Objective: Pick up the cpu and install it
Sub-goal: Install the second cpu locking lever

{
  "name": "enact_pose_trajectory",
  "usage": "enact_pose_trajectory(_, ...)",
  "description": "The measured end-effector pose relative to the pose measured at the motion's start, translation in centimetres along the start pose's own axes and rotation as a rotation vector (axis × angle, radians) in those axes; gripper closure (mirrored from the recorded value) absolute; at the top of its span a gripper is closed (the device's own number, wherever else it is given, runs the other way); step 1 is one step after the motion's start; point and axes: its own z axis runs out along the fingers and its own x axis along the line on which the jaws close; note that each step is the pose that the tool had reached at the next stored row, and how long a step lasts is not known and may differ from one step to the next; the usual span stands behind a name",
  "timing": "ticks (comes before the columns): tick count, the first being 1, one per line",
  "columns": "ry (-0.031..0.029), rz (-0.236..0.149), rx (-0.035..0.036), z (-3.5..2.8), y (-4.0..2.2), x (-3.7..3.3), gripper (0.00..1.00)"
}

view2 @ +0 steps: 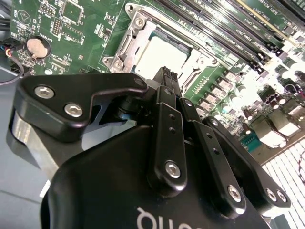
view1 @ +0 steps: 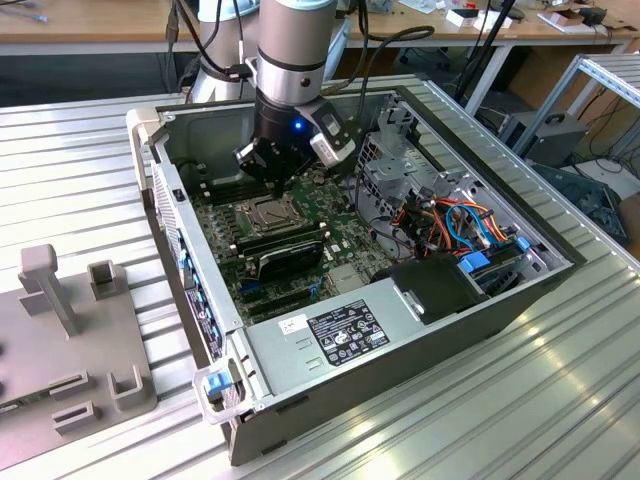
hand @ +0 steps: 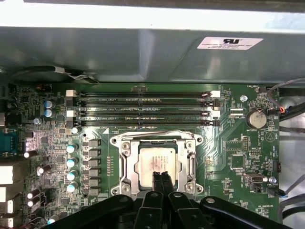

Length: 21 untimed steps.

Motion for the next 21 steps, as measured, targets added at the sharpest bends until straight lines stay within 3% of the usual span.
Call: enact_pose_trajectory(21, -0.0001, 0.000, 0.0022, -0.66, 0.02, -0.03, 0.89)
